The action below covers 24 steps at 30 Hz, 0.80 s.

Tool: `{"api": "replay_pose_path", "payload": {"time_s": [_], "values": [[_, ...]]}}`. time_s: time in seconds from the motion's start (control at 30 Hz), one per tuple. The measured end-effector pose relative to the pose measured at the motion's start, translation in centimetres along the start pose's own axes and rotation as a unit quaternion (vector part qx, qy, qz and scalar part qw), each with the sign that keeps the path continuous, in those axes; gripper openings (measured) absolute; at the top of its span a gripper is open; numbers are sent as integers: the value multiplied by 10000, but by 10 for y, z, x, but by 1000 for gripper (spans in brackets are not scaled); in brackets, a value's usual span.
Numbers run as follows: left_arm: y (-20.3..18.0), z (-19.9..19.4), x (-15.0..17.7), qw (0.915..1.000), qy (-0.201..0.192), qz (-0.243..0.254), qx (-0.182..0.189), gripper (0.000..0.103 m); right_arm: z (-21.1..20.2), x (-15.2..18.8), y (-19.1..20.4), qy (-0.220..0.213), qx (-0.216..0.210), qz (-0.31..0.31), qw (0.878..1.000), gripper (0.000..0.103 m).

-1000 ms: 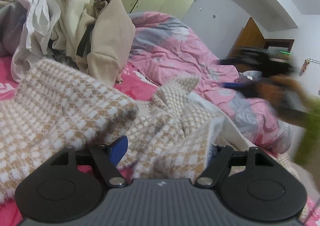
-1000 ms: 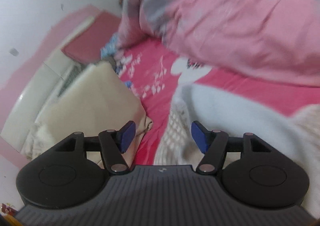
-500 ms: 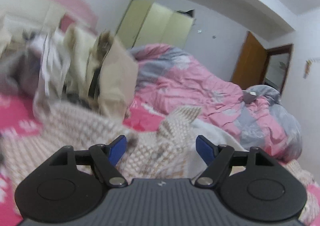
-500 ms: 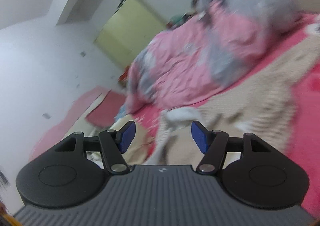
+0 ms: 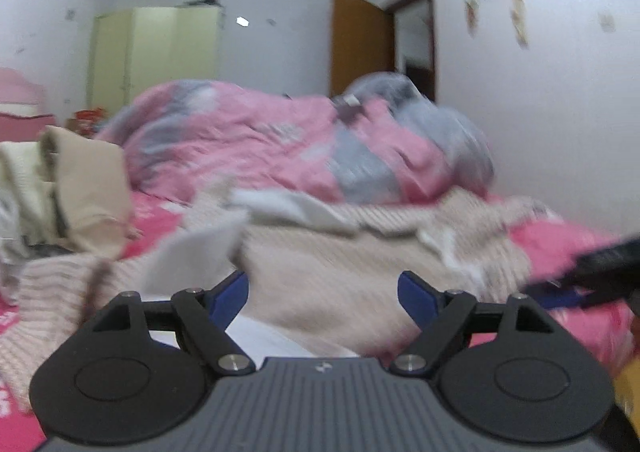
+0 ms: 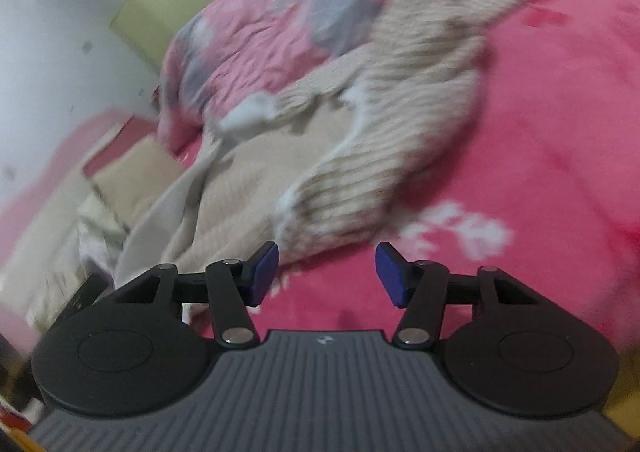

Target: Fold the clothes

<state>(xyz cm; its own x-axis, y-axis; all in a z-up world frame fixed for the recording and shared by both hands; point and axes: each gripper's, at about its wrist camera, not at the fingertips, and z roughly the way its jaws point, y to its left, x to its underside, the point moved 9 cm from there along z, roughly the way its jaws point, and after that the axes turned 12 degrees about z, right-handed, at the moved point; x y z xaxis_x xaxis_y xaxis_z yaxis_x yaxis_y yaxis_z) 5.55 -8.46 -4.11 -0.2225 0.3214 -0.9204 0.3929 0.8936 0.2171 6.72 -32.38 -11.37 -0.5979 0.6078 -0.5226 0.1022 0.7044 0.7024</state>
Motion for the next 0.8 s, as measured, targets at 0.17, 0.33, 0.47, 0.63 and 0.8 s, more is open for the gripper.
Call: {"api": "replay_pose_path", "payload": {"time_s": [0.17,0.33,0.47,0.63,0.8], "values": [[-26,30,18,9989,295,249,277,65,32,7,27,-462,495,-1263,9897,40],[-31,53,39,9963,615,567,208,59,53,5,21,-355,398,-1398,9887,30],[-30,56,40,9959,601,659,138,59,48,-7,19,-323,18,-983,9946,3],[-16,49,27,9969,431,655,-5,59,-14,-49,35,-971,-893,-288,9908,2],[-7,39,12,9976,208,656,-56,61,-97,-83,35,-1682,-1505,79,9742,0]]}}
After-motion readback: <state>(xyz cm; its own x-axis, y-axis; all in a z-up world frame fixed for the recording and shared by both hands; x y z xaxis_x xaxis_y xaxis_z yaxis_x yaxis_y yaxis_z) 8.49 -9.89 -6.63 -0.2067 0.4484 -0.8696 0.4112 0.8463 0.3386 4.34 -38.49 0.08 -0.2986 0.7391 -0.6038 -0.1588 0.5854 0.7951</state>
